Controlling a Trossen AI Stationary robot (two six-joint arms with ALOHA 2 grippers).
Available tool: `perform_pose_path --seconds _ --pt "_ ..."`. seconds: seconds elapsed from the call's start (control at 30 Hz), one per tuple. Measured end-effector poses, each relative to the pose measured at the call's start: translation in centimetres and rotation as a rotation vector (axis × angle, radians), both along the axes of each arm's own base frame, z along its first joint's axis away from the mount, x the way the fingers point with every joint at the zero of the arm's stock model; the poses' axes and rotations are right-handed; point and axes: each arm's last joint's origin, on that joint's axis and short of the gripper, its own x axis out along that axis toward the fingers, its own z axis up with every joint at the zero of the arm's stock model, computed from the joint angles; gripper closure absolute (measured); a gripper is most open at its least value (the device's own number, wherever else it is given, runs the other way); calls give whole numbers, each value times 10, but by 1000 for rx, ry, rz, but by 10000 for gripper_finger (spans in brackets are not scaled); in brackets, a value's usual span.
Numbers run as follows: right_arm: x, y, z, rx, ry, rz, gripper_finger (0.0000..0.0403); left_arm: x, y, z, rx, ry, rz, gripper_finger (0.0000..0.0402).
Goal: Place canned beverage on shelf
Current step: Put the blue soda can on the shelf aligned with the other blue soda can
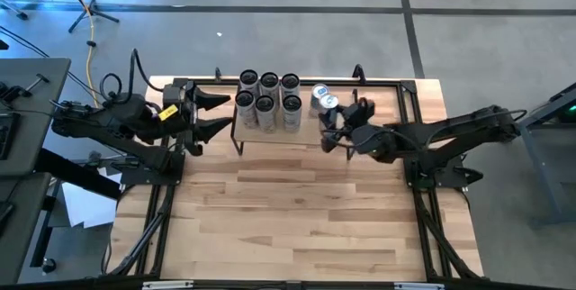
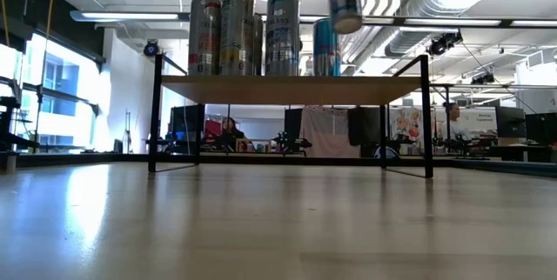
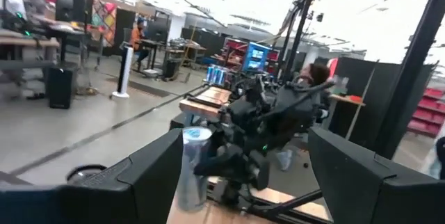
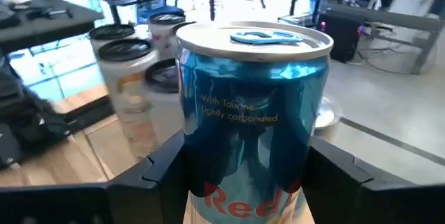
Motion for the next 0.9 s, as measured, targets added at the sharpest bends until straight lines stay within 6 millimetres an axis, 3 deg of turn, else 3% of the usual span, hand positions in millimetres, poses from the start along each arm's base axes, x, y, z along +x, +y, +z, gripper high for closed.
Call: perform_pose_path --seconds 0.23,0.47,0.63,0.73,0.9 --pt "-24 -2 5 48 -11 -75 186 -12 7 -3 75 65 59 126" --pt "-27 -3 0 81 1 -95 195 -53 20 -6 66 119 86 126" --pt "-27 -3 0 93 -11 -99 184 -76 26 -4 39 45 103 126" --pt "-28 -3 -2 89 15 -97 182 -73 25 -15 19 1 71 126" --pt "-28 -3 -3 97 28 -83 180 -53 21 -52 -34 -50 62 126"
